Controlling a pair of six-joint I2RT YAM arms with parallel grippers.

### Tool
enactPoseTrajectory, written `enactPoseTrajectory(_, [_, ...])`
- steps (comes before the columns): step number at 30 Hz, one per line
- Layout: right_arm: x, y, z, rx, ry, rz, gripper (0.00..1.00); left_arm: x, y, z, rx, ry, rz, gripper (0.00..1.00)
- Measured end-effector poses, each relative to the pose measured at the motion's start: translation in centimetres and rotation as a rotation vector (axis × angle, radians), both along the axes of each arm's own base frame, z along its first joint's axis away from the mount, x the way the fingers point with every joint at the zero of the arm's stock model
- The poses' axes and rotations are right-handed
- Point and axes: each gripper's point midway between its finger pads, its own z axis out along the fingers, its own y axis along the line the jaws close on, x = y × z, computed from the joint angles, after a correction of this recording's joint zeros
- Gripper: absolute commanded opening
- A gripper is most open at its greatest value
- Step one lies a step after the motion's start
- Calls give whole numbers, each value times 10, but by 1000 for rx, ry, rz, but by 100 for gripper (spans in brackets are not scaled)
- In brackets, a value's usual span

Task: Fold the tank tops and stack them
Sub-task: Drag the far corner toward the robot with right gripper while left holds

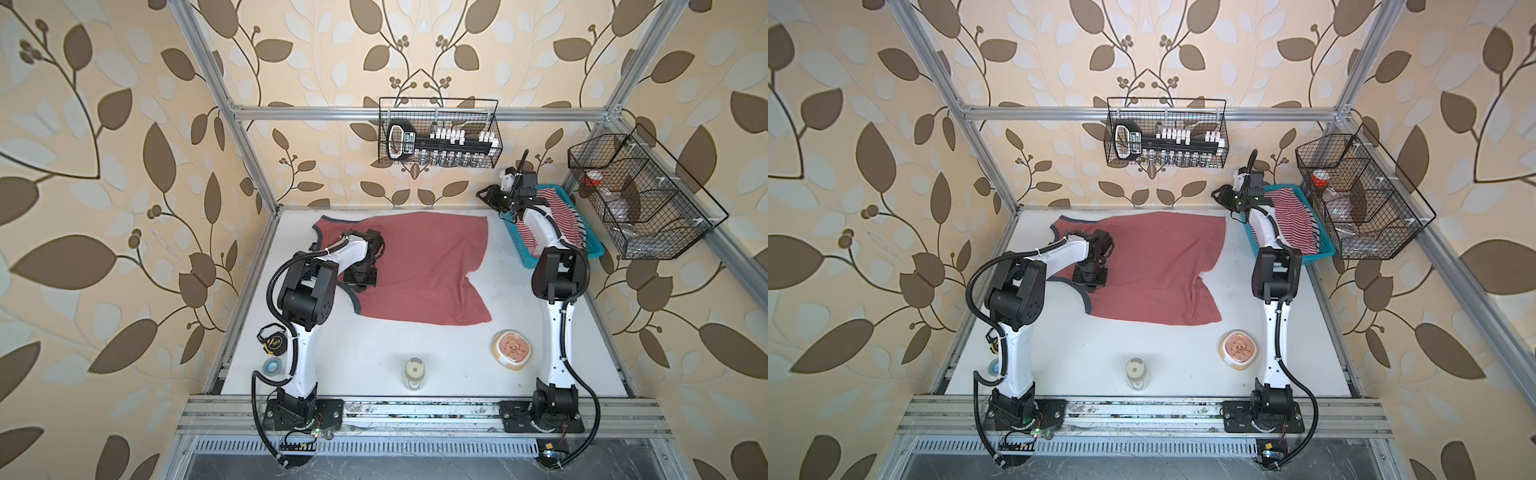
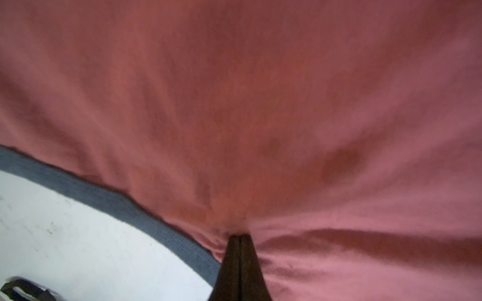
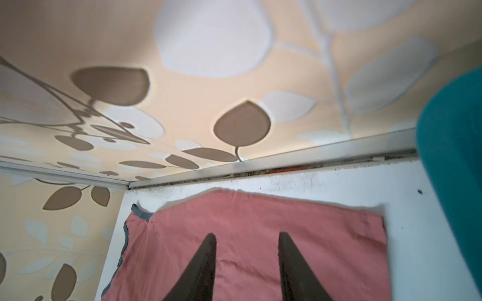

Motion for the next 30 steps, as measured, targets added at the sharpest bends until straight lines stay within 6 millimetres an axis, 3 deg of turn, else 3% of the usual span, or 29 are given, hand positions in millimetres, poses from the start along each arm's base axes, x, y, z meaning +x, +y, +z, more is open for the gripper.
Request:
enactPoseTrajectory(2, [-18,4,5,-18,16,17,37,3,-4,7,-20,-1,0,0])
enactPoseTrajectory(5, [-59,13,22,-67,37,46,30,23,-14,30,-53,-60,-6,0])
enactPoseTrajectory(7, [-90,24,33,-114,47,68,20,42,-21,52,-76,-120,-16,0])
enactPoseTrajectory(9, [-126,39,40,-164,62,95,2,66,-29,75,-97,-194,-32,0])
enactPoseTrajectory(11, [-160,55,36,-208,93,123,0,88,-36,91,-111,-254,-42,0])
enactPoseTrajectory(13, [-193,70,18,-261,147,159,0,108,-39,99,-117,-292,-49,0])
enactPoseTrajectory(16, [-238,78,-30,-333,287,196,0,126,-40,90,-116,-298,-50,0])
enactPoseTrajectory(19, [-282,74,-85,-389,451,223,0,127,-31,67,-106,-247,-35,0])
enactPoseTrajectory(22, [-322,69,-124,-419,580,245,0,123,-17,47,-105,-197,-7,0])
enactPoseTrajectory(25, [-345,66,-142,-431,643,258,0,116,-4,33,-100,-157,18,0])
enactPoseTrajectory(30, [-349,68,-146,-453,648,264,0,101,14,1,-93,-90,71,0])
